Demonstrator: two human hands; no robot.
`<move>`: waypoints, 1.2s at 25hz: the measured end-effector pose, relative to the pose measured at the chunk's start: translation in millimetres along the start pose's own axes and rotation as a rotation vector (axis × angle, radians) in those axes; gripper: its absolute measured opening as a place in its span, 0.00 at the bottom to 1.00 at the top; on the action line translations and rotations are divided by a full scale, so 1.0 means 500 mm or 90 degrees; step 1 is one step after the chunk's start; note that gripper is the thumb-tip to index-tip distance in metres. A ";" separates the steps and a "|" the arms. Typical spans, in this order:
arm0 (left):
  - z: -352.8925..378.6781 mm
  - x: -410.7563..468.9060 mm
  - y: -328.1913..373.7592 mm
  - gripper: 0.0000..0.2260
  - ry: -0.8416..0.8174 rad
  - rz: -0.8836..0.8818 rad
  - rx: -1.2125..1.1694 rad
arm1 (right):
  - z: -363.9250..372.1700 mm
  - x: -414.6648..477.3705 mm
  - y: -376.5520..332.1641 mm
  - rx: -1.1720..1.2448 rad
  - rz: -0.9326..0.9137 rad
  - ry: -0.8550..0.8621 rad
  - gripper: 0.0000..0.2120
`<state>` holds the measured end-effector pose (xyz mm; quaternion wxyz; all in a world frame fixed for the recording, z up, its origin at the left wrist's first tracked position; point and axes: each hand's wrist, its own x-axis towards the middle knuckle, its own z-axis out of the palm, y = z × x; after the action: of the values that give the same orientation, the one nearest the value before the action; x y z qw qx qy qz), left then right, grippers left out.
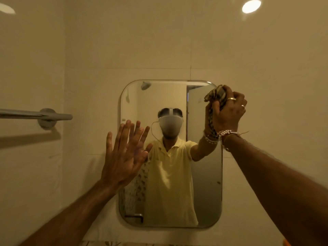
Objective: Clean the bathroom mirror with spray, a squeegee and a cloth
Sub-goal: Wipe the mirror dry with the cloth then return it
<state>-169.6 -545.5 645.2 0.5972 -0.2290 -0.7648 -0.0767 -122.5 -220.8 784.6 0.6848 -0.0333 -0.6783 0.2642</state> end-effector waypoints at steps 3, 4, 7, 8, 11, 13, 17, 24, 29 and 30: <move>0.015 0.007 -0.019 0.34 -0.017 -0.031 0.012 | 0.029 -0.005 -0.025 0.061 -0.029 0.019 0.26; 0.017 0.012 -0.024 0.34 -0.029 -0.042 0.026 | 0.038 -0.007 -0.037 0.065 -0.050 0.024 0.26; 0.016 0.024 -0.051 0.32 -0.026 -0.028 0.091 | 0.077 -0.007 -0.088 0.042 -0.099 0.021 0.25; 0.012 0.026 -0.065 0.31 -0.012 -0.024 0.091 | 0.094 -0.007 -0.111 0.030 -0.114 0.006 0.25; -0.005 0.025 -0.109 0.32 0.017 -0.044 0.045 | 0.151 -0.021 -0.193 0.022 -0.189 -0.049 0.25; -0.019 0.020 -0.146 0.33 0.017 -0.045 0.044 | 0.194 -0.042 -0.262 0.049 -0.256 -0.084 0.24; -0.037 0.002 -0.216 0.33 0.017 -0.041 0.052 | 0.269 -0.102 -0.370 0.061 -0.334 -0.142 0.24; -0.016 -0.019 -0.218 0.33 0.027 -0.064 0.025 | 0.293 -0.185 -0.366 0.008 -0.452 -0.211 0.25; 0.012 -0.016 -0.163 0.34 0.041 -0.076 -0.008 | 0.264 -0.235 -0.306 0.000 -0.470 -0.253 0.28; 0.017 -0.013 -0.155 0.34 0.040 -0.080 -0.014 | 0.252 -0.227 -0.287 0.004 -0.448 -0.242 0.28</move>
<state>-209.8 -612.2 648.9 0.6125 -0.1842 -0.7577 -0.1297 -189.7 -429.8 748.9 0.5957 0.2528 -0.7622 0.0165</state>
